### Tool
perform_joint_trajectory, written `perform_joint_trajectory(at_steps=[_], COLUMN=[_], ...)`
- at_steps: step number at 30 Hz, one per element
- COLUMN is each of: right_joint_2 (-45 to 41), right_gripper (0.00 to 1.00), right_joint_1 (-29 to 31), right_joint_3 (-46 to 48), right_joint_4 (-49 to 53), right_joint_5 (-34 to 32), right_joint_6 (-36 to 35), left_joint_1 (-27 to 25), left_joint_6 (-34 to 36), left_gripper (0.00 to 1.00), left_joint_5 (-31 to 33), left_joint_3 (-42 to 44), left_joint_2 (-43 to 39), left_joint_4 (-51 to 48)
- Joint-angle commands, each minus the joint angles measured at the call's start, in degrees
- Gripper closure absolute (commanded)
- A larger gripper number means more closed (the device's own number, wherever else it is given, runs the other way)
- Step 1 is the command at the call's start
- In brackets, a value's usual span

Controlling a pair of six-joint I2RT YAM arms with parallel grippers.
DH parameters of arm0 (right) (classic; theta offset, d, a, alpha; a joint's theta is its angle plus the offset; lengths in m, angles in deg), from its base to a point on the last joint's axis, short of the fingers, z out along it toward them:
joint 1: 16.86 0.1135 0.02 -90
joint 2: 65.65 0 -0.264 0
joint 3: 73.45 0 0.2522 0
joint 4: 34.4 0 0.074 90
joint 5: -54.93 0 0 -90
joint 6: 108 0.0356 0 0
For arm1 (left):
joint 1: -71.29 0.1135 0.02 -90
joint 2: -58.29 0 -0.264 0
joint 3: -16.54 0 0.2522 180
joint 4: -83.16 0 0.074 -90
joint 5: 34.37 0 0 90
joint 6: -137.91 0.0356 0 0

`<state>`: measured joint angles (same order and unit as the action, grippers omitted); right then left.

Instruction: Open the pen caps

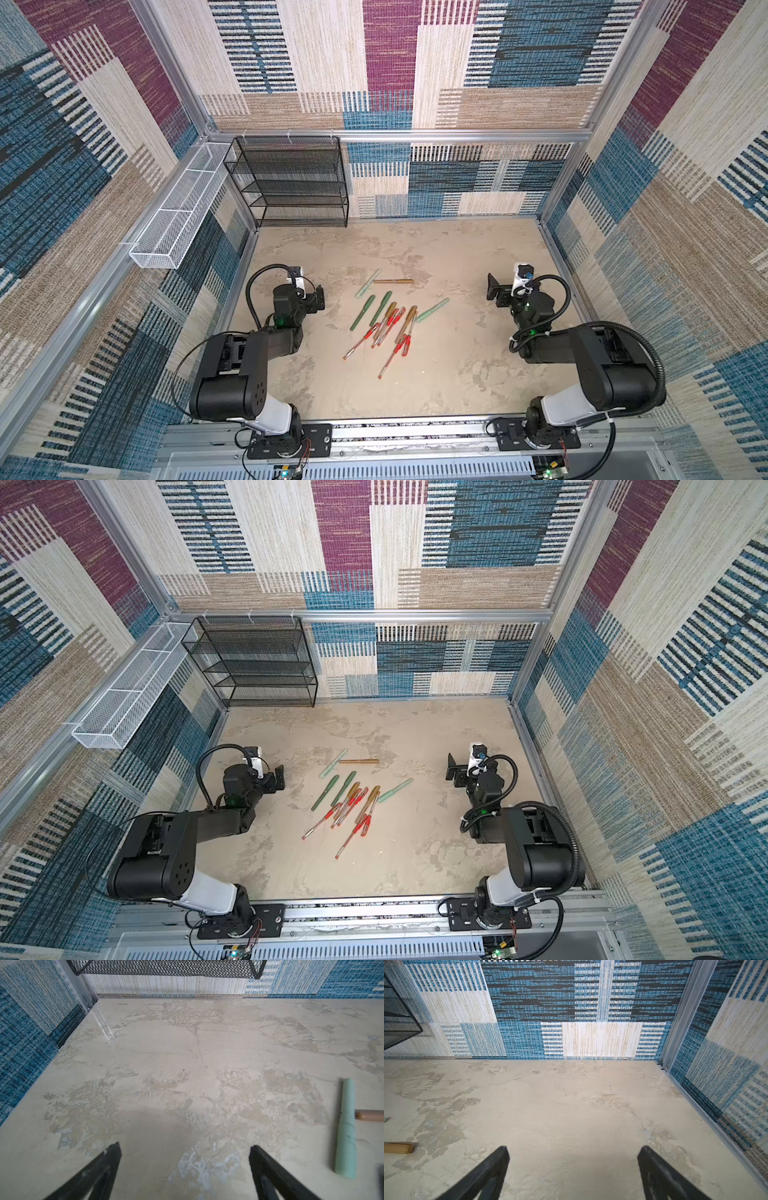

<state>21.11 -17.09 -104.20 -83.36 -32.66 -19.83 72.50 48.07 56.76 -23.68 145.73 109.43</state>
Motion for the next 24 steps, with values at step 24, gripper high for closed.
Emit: perform_joint_trajectory(at_steps=[24], right_joint_2=[-0.1], right_gripper=[0.0], right_joint_1=[-0.03], right_joint_3=[-0.06], right_joint_4=[-1.35], right_joint_5=[-0.03], right_joint_6=[-0.05], left_joint_1=[-0.17], left_joint_6=[0.07], left_gripper=[0.01], left_joint_5=[0.1], left_joint_3=[0.0], left_joint_2=[-0.23], left_joint_4=[0.79])
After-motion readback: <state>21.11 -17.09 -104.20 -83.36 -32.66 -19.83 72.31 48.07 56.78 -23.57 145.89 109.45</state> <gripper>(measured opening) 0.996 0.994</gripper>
